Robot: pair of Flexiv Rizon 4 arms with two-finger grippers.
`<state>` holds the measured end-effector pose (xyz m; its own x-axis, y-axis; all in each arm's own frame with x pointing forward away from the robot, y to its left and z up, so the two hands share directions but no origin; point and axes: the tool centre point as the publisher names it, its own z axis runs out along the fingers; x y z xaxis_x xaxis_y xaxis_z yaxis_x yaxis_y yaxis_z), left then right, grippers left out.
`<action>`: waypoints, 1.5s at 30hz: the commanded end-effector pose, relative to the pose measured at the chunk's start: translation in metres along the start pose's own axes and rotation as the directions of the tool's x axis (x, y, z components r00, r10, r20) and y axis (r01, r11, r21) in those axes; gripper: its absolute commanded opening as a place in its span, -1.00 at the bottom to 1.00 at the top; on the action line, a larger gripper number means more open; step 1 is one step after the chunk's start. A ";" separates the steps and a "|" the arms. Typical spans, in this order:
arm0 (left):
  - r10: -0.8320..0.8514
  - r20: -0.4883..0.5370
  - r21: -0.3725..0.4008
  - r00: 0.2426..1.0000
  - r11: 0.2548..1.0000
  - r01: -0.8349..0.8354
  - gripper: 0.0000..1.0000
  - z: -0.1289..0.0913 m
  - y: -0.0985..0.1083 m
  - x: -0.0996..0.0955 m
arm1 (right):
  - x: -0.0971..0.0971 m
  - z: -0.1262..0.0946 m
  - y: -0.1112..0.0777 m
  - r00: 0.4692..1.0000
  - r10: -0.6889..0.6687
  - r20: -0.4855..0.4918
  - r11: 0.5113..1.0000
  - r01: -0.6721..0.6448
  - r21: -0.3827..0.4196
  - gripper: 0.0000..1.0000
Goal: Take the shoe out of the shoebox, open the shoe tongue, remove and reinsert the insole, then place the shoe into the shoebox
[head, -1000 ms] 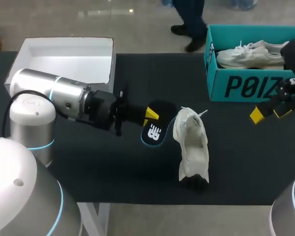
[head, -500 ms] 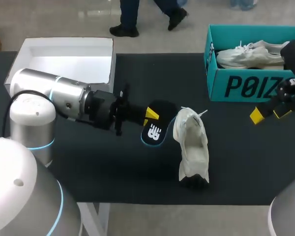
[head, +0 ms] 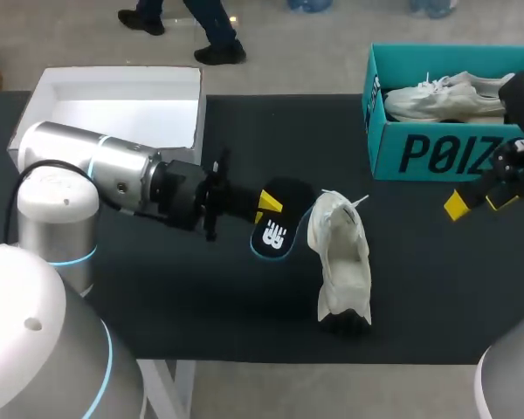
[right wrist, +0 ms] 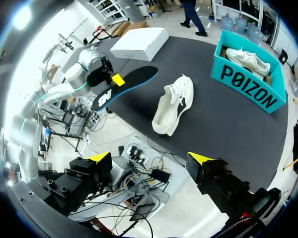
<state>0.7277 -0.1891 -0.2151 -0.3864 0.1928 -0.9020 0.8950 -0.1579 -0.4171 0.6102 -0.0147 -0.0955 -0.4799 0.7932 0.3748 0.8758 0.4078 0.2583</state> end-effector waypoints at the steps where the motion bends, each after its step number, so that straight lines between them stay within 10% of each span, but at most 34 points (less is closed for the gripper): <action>1: -0.008 -0.008 0.010 1.000 1.000 0.008 -1.00 0.002 -0.003 0.007 | -0.001 0.001 0.004 1.000 0.002 0.000 1.000 -0.002 0.007 1.00; 14: -0.129 -0.107 0.072 0.986 0.988 0.137 -1.00 0.022 -0.041 0.040 | -0.001 0.001 0.004 1.000 0.002 0.000 1.000 -0.002 0.007 1.00; 23: -0.131 -0.146 0.182 0.981 0.971 0.157 -1.00 0.083 -0.051 0.043 | -0.001 0.001 0.004 1.000 0.002 0.000 1.000 -0.002 0.007 1.00; 45: -0.237 -0.174 0.116 0.956 0.959 0.258 -1.00 0.120 -0.004 0.067 | -0.001 0.001 0.004 1.000 0.002 0.000 1.000 -0.002 0.007 1.00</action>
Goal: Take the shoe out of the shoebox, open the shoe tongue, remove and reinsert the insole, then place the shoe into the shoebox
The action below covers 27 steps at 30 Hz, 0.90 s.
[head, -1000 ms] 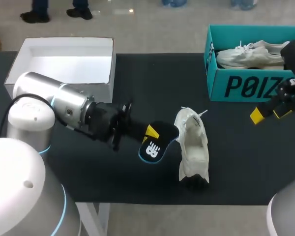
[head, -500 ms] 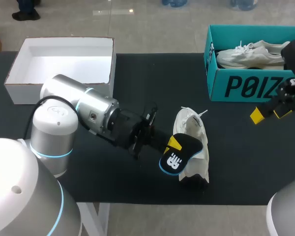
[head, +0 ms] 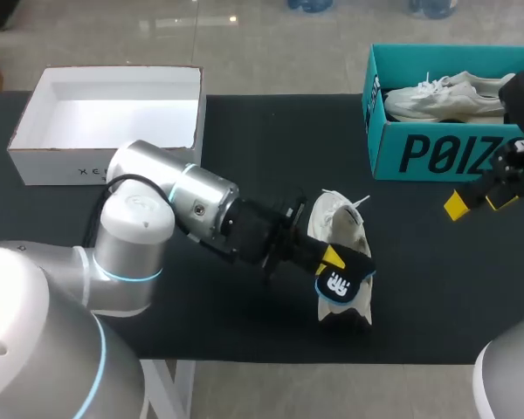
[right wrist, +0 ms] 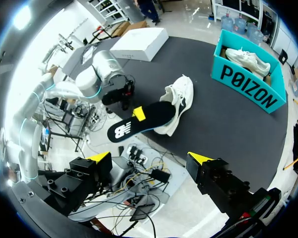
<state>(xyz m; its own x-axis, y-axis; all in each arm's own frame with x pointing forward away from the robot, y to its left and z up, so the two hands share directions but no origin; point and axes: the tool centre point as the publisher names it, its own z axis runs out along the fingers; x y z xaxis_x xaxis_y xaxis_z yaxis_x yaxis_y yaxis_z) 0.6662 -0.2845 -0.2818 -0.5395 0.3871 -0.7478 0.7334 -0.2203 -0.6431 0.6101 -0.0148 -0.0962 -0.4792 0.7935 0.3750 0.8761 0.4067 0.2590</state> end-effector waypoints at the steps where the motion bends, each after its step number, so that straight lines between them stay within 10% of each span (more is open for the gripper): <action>1: -0.009 -0.001 -0.013 1.000 1.000 0.009 -1.00 0.005 0.012 -0.002 | 0.000 0.000 0.004 1.000 0.001 0.000 1.000 -0.001 0.008 1.00; 27: -0.060 -0.052 -0.180 0.997 0.982 0.050 -1.00 0.004 0.083 0.006 | 0.000 0.000 0.004 1.000 0.001 0.000 1.000 -0.001 0.008 1.00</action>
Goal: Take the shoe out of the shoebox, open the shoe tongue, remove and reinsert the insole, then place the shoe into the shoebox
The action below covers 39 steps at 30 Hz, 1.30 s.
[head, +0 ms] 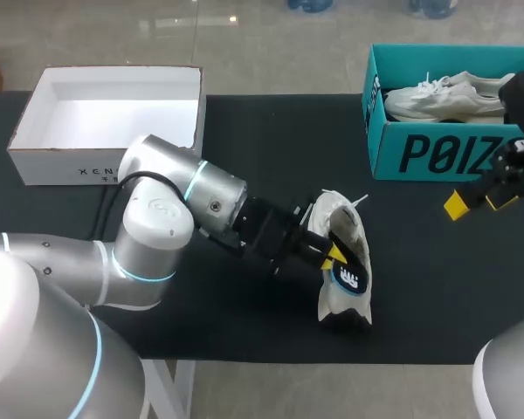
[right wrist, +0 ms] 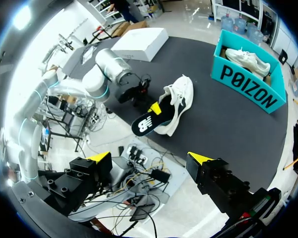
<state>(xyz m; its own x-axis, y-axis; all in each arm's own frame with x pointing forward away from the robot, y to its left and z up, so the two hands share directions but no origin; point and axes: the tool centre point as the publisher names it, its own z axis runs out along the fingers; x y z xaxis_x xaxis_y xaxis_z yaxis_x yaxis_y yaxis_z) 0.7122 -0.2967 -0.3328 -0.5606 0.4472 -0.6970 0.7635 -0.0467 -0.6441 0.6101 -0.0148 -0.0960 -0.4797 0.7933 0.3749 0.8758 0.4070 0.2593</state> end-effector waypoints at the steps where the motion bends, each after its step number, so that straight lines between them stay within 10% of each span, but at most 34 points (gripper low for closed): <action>1: -0.005 0.007 -0.018 1.000 1.000 0.005 -1.00 0.004 0.015 -0.004 | 0.000 0.000 0.004 1.000 0.001 0.000 1.000 -0.001 0.008 1.00; 9: -0.007 0.015 -0.081 1.000 0.997 0.009 -1.00 -0.004 0.029 -0.005 | 0.000 0.000 0.004 1.000 0.001 0.000 1.000 -0.001 0.008 1.00; 12: -0.009 0.023 -0.077 1.000 0.997 0.010 0.32 -0.005 0.024 -0.004 | 0.000 0.000 0.004 1.000 0.001 0.000 1.000 -0.001 0.008 1.00; 15: -0.003 0.033 -0.067 0.999 0.998 0.006 0.61 -0.007 0.018 -0.005 | 0.000 0.000 0.004 1.000 0.001 0.000 1.000 -0.001 0.008 1.00; 18: 0.002 0.047 -0.051 0.999 0.999 0.000 0.00 -0.009 0.011 -0.007 | 0.000 0.000 0.004 1.000 0.001 0.000 1.000 -0.001 0.008 1.00; 24: 0.007 0.039 -0.037 0.999 0.999 -0.006 -0.32 -0.006 0.003 -0.006 | 0.000 0.000 0.004 1.000 0.001 0.000 1.000 -0.001 0.008 1.00; 28: 0.002 0.018 -0.035 1.000 0.999 -0.002 -1.00 -0.002 0.004 -0.004 | 0.000 0.000 0.004 1.000 0.001 0.000 1.000 -0.001 0.008 1.00; 39: 0.065 -0.051 -0.096 0.997 0.993 -0.069 -1.00 0.003 0.016 -0.009 | 0.000 0.000 0.004 1.000 0.001 0.000 1.000 -0.001 0.008 1.00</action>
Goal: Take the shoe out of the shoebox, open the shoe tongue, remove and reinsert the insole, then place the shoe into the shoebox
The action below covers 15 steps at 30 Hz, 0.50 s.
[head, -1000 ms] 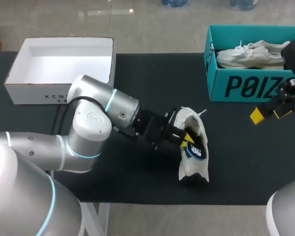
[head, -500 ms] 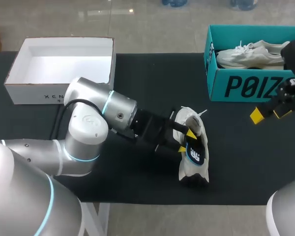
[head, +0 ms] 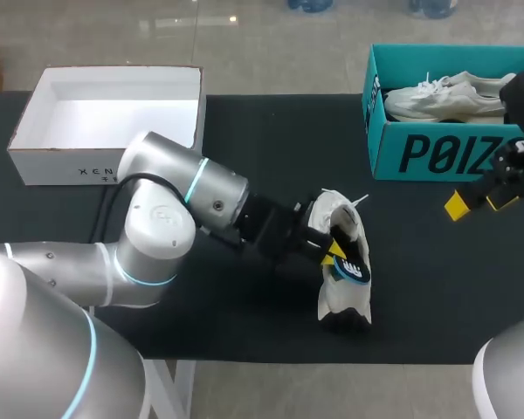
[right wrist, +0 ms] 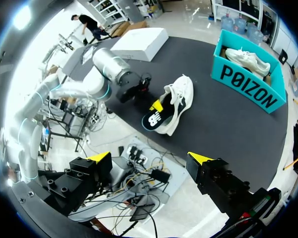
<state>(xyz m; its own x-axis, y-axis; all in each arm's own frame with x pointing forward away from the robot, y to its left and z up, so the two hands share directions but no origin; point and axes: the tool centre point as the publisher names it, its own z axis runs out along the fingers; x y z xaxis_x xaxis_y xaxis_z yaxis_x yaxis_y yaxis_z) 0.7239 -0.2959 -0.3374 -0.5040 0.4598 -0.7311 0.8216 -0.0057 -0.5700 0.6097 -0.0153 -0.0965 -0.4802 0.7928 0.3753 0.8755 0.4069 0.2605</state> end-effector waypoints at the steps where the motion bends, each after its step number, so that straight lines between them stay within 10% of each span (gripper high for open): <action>1: 0.011 -0.037 -0.024 0.999 1.000 -0.012 -1.00 0.006 0.007 -0.006 | 0.000 0.000 0.005 1.000 0.002 0.000 1.000 -0.002 0.010 1.00; 15: 0.005 -0.068 -0.061 0.998 0.998 -0.009 -1.00 0.011 0.028 0.008 | 0.000 0.000 0.005 1.000 0.002 0.000 1.000 -0.002 0.010 1.00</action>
<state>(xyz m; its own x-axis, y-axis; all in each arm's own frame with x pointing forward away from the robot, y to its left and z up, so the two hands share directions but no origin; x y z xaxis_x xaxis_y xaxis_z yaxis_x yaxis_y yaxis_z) 0.7389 -0.2989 -0.3554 -0.4809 0.5144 -0.7100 0.8417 0.0441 -0.5382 0.6103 -0.0148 -0.0959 -0.4798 0.7933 0.3749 0.8758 0.4074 0.2588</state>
